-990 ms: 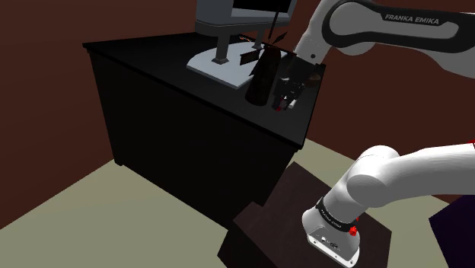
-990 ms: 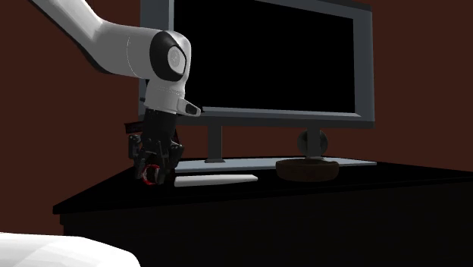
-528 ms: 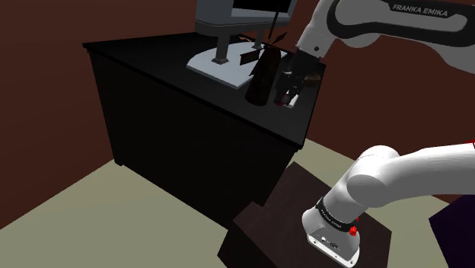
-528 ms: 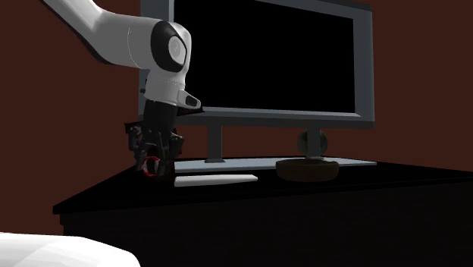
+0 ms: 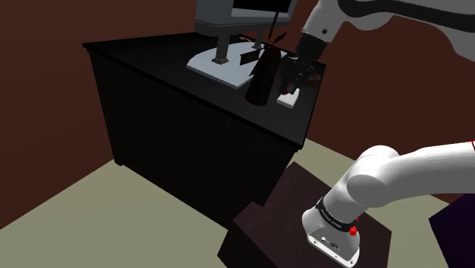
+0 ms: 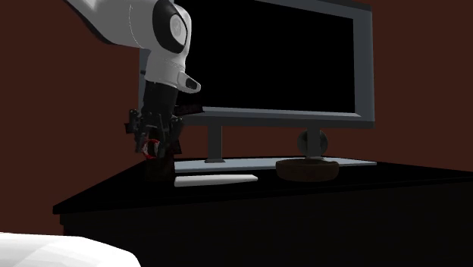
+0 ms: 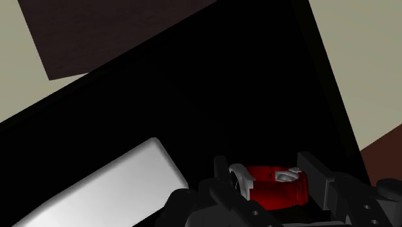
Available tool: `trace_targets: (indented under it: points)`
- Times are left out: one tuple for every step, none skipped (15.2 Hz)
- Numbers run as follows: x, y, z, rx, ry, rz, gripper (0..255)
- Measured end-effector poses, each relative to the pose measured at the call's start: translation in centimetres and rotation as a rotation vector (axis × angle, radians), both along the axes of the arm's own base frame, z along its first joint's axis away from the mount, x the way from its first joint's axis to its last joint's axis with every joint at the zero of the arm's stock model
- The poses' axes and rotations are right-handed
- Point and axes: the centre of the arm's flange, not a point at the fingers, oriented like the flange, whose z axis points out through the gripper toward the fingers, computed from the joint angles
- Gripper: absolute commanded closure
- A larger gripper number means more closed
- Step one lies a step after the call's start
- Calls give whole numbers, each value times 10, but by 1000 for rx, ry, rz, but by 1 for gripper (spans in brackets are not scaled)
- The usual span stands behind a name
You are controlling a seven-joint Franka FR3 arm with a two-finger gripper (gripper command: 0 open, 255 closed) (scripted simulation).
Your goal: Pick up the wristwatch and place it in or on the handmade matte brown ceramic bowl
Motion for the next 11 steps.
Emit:
trace_targets:
  points:
    - [1, 0, 4, 0, 0, 0, 255]
    - [1, 0, 9, 0, 0, 0, 255]
    - [1, -1, 15, 0, 0, 0, 255]
    - [1, -1, 21, 0, 0, 0, 255]
    - [1, 0, 27, 0, 0, 0, 255]
    - [1, 0, 32, 0, 0, 0, 255]
    - [1, 0, 37, 0, 0, 0, 255]
    - [0, -1, 42, 0, 0, 0, 255]
    - [-1, -1, 48, 0, 0, 0, 255]
    - [0, 0, 53, 0, 0, 0, 255]
    - [2, -5, 54, 0, 0, 0, 255]
